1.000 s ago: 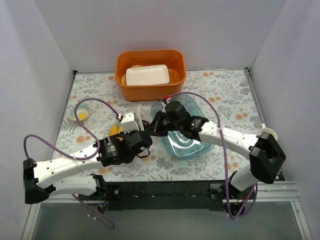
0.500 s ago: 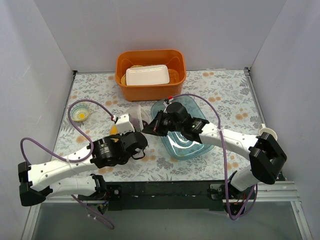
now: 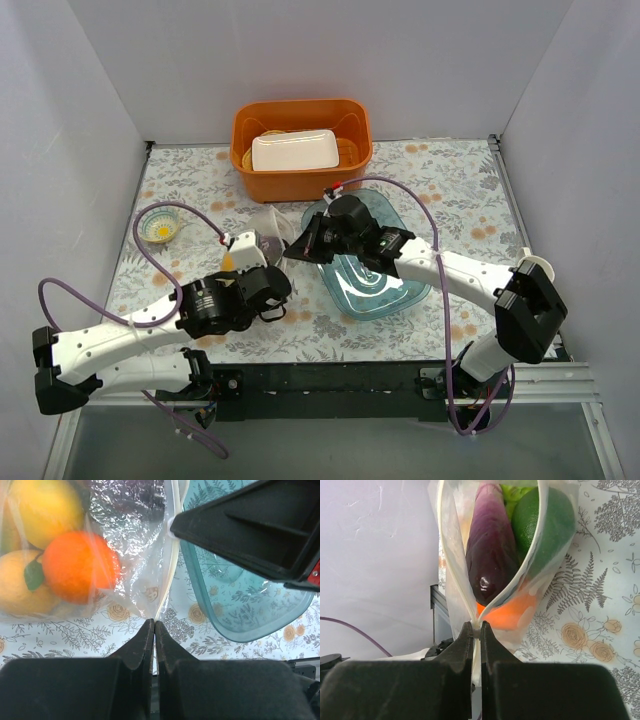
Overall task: Place the food in the zip-top bag and seal the zipper
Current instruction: Zip the zipper food storage bag at the center of the board.
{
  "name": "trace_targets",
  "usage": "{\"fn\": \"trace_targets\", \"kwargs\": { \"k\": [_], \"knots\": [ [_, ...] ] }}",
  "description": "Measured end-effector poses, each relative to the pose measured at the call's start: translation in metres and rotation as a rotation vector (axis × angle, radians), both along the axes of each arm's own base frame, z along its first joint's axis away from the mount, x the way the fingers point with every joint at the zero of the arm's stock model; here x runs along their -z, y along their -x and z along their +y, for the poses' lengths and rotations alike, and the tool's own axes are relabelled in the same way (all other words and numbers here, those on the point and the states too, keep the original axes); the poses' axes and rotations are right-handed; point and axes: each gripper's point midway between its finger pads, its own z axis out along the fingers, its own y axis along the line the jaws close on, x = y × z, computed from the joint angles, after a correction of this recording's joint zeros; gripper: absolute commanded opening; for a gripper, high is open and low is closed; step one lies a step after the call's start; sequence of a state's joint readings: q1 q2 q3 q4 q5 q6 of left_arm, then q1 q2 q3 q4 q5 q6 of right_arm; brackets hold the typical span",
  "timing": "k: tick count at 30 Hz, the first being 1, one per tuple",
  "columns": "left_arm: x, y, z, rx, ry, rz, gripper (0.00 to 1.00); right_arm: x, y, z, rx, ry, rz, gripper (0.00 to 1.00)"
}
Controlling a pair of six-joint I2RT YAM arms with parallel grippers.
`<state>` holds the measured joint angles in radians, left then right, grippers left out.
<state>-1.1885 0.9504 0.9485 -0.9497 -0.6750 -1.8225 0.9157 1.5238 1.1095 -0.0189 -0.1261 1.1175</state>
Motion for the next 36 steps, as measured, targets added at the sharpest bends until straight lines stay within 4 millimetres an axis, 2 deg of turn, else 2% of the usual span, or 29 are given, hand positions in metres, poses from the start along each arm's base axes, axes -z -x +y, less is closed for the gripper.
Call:
{"fn": "trace_targets", "kwargs": {
  "k": [11, 16, 27, 36],
  "knots": [
    [0.012, 0.01, -0.008, 0.048, -0.011, 0.062, 0.0, 0.014, -0.01, -0.006, -0.033, 0.105, -0.031, 0.01],
    [0.02, 0.019, -0.006, 0.072, -0.018, 0.094, 0.0, 0.012, -0.018, -0.006, -0.037, 0.117, -0.058, 0.01],
    [0.03, 0.032, -0.011, 0.117, -0.013, 0.15, 0.0, 0.026, -0.04, -0.016, -0.026, 0.136, -0.038, 0.01],
    [0.036, 0.042, -0.015, 0.158, -0.017, 0.177, 0.0, 0.027, -0.053, -0.023, -0.033, 0.127, -0.034, 0.01]
  ]
}}
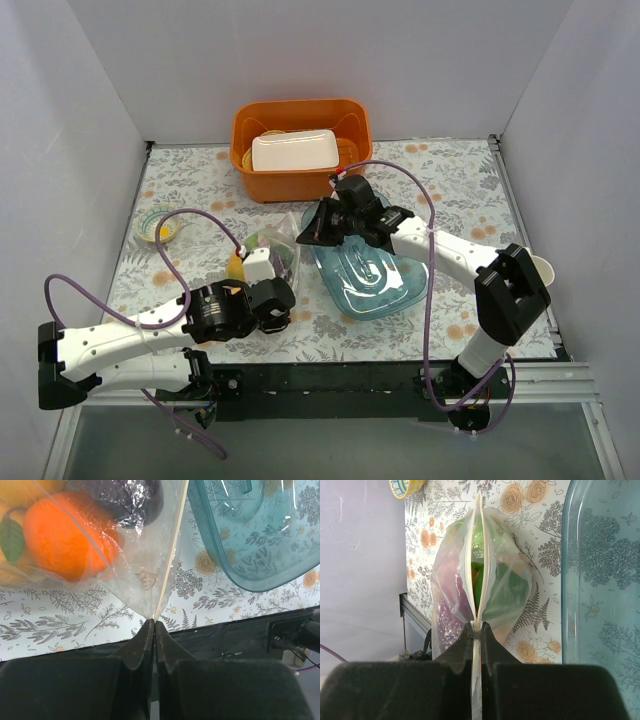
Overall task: Place the food in the zip-top bag and seal the zipper
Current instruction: Zip the zipper food storage bag at the center of the board.
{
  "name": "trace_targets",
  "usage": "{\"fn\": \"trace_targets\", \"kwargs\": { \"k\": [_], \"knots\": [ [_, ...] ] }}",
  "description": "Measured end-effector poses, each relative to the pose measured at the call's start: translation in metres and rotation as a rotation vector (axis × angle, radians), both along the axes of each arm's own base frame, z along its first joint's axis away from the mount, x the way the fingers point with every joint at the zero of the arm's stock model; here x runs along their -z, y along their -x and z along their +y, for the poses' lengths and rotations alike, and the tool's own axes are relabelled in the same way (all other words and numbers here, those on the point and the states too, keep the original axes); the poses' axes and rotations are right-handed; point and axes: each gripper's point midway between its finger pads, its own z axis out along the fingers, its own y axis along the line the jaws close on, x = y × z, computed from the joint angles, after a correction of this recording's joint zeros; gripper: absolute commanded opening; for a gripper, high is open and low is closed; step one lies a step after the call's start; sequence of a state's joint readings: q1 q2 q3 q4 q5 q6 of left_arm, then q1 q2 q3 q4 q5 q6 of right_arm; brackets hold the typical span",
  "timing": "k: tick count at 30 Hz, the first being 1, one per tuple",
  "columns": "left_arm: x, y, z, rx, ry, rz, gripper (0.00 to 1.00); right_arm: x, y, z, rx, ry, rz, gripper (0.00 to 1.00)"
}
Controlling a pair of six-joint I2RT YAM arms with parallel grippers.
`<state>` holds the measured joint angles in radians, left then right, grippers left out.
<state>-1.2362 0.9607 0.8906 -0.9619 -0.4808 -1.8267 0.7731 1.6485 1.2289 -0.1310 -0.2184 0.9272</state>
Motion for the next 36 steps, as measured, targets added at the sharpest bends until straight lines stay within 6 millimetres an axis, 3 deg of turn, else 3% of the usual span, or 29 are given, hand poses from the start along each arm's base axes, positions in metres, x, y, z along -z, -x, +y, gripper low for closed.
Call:
{"fn": "trace_targets", "kwargs": {
  "k": [12, 36],
  "knots": [
    [0.013, 0.012, -0.001, 0.038, -0.013, 0.041, 0.0, 0.012, -0.018, -0.004, -0.012, 0.011, 0.004, 0.01],
    [0.024, 0.019, 0.002, 0.031, 0.006, 0.068, 0.0, -0.003, -0.054, -0.009, 0.012, -0.011, -0.054, 0.01]
  ]
}}
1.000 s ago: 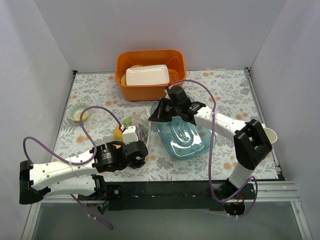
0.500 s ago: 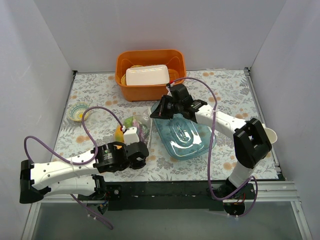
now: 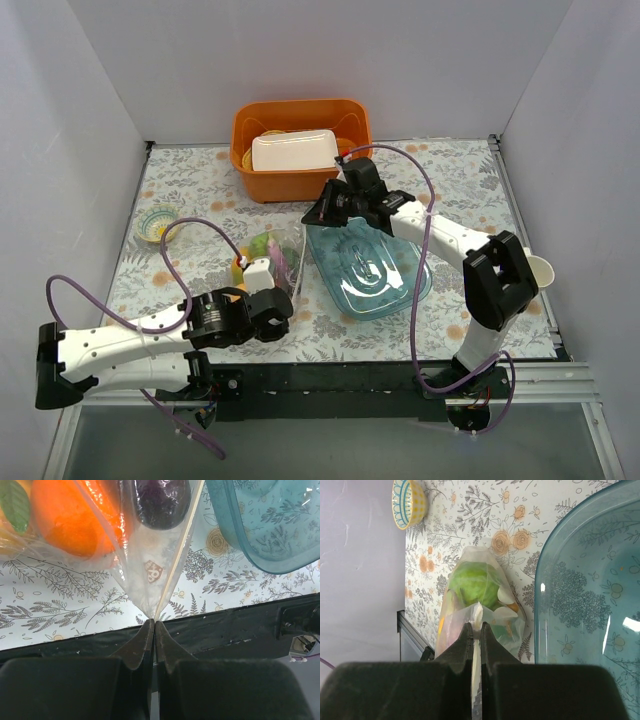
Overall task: Place the food in the zip-top bag and seal the zipper
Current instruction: Zip the zipper food storage bag at the center of the board.
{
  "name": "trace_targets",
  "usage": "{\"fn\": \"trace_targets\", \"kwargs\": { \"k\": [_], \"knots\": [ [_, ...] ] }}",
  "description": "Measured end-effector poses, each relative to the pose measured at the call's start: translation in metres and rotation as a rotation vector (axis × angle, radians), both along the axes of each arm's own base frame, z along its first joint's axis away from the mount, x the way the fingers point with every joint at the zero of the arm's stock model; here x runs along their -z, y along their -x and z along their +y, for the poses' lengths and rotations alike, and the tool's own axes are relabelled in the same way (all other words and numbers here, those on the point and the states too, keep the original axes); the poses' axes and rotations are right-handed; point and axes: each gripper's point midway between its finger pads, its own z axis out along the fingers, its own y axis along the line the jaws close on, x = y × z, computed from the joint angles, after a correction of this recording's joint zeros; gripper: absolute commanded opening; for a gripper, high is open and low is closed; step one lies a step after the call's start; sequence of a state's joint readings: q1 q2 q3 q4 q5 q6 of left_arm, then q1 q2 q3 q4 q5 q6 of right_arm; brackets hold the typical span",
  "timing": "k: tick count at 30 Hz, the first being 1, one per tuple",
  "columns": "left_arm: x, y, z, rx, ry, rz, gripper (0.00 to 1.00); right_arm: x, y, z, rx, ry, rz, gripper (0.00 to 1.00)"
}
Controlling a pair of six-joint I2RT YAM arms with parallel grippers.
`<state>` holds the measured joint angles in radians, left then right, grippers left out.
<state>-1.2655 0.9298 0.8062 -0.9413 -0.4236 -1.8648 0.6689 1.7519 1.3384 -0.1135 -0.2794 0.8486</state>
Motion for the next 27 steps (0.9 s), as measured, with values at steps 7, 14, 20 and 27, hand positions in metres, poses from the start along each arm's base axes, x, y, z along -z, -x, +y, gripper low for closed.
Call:
{"fn": "trace_targets", "kwargs": {
  "k": [7, 14, 20, 27],
  "knots": [
    [0.002, 0.002, 0.005, -0.015, 0.02, 0.006, 0.0, -0.002, -0.005, -0.001, 0.002, 0.001, -0.011, 0.01],
    [0.002, 0.002, 0.004, -0.018, 0.022, 0.007, 0.03, -0.002, -0.005, -0.001, -0.002, 0.0, -0.014, 0.01],
    [0.002, 0.003, 0.005, -0.012, 0.008, 0.004, 0.56, -0.004, -0.009, -0.003, -0.003, -0.001, -0.033, 0.16],
    [-0.028, -0.007, 0.001, -0.037, 0.051, -0.048, 0.84, -0.004, -0.021, -0.021, 0.04, 0.079, -0.107, 0.59]
  ]
}}
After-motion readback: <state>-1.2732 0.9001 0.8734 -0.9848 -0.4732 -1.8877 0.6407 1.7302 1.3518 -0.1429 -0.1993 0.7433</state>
